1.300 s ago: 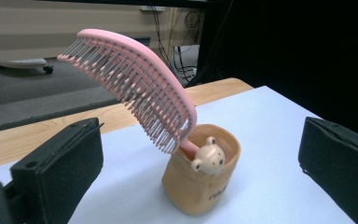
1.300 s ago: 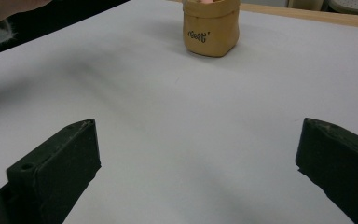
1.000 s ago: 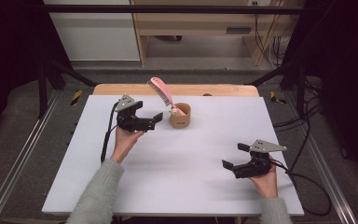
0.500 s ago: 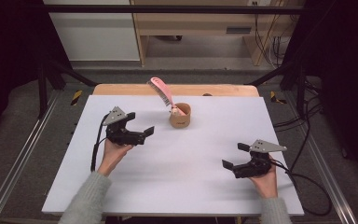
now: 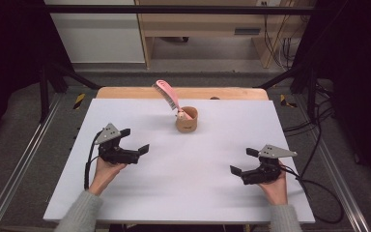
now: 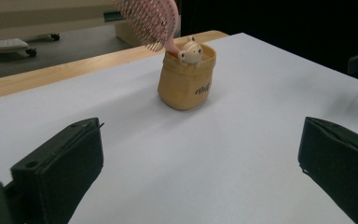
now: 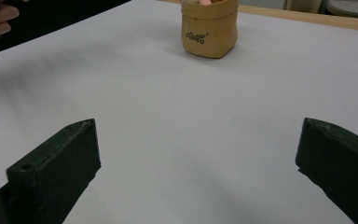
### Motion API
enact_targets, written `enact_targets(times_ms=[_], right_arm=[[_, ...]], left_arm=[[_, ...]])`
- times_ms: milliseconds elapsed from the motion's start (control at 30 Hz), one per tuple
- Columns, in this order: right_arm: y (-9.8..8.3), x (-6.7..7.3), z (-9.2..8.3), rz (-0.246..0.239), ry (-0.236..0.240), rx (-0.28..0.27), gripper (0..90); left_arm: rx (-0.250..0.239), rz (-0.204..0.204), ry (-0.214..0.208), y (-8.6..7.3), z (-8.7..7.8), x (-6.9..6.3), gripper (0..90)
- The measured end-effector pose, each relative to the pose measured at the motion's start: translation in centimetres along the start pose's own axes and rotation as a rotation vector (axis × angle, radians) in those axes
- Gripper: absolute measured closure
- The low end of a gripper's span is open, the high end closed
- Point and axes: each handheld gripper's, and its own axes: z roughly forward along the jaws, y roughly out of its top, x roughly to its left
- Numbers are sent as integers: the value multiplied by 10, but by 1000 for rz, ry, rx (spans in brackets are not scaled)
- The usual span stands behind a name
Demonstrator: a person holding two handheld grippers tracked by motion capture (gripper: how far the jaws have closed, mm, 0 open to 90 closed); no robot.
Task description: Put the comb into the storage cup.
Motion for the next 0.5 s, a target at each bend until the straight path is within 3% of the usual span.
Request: enact_targets(times_ms=[500], right_arm=[[0,0,1,-4,-3,5,0]], left_arm=[[36,-17,11,-29,-24,9,1]])
